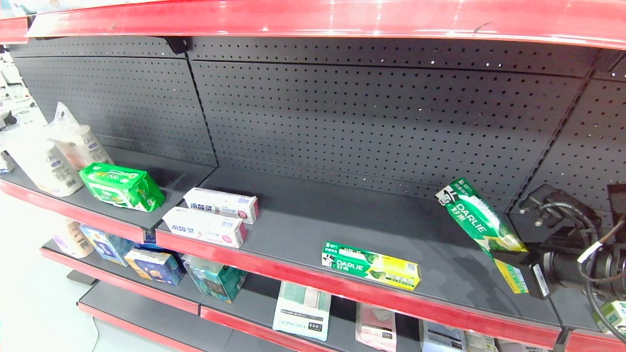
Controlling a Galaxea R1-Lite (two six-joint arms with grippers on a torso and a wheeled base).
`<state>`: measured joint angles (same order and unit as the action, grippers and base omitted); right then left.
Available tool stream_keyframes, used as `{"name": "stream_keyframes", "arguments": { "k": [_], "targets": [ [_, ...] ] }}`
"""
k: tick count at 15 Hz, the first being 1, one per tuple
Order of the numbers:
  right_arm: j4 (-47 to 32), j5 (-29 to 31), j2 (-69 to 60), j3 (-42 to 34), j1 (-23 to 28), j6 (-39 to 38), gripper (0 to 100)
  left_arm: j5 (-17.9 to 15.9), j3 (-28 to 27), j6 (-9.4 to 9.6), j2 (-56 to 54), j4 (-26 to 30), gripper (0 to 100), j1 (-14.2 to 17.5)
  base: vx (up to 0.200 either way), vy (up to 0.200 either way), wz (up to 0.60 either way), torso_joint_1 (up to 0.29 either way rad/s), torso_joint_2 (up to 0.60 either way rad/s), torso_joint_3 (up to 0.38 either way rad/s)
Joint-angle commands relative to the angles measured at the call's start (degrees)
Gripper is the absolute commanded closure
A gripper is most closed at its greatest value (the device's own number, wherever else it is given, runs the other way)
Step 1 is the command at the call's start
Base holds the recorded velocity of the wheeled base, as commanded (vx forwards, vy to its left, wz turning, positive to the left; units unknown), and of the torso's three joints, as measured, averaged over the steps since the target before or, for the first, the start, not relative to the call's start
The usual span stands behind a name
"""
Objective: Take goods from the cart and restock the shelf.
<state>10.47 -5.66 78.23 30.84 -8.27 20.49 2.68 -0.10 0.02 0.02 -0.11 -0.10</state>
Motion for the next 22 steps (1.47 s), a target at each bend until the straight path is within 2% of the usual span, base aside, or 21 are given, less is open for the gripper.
{"name": "stream_keyframes", "arguments": {
  "k": [1,2,5,13,18,22],
  "targets": [
    [0.2,-0.2,2.8,1.9,-0.1,0.9,100,0.0,0.1,-0.02,0.0,-0.1,0,0.0,0.0,0.0,0.0,0.0,0.0,0.0],
    [0.3,-0.3,3.1,2.0,-0.1,1.1,100,0.0,0.1,-0.02,0.0,0.0,0,0.0,0.0,0.0,0.0,0.0,0.0,0.0],
    [0.4,-5.7,10.6,6.7,0.0,6.7,100,0.0,0.1,0.15,0.0,0.0,0,0.0,0.0,0.0,0.0,0.0,0.0,0.0],
    [0.4,-12.6,24.0,16.3,0.8,15.6,100,0.0,0.1,0.15,0.0,0.0,0,0.0,0.0,0.0,0.0,0.0,0.0,0.0],
    [0.4,-12.4,30.4,21.6,-0.8,18.7,100,0.0,0.1,0.15,0.0,0.0,0,0.0,0.0,0.0,0.0,0.0,0.0,0.0],
    [0.4,-9.5,33.0,23.6,-4.0,20.2,100,0.0,0.1,0.15,0.0,0.0,0,0.0,0.0,0.0,0.0,0.0,0.0,0.0]
  ]
}}
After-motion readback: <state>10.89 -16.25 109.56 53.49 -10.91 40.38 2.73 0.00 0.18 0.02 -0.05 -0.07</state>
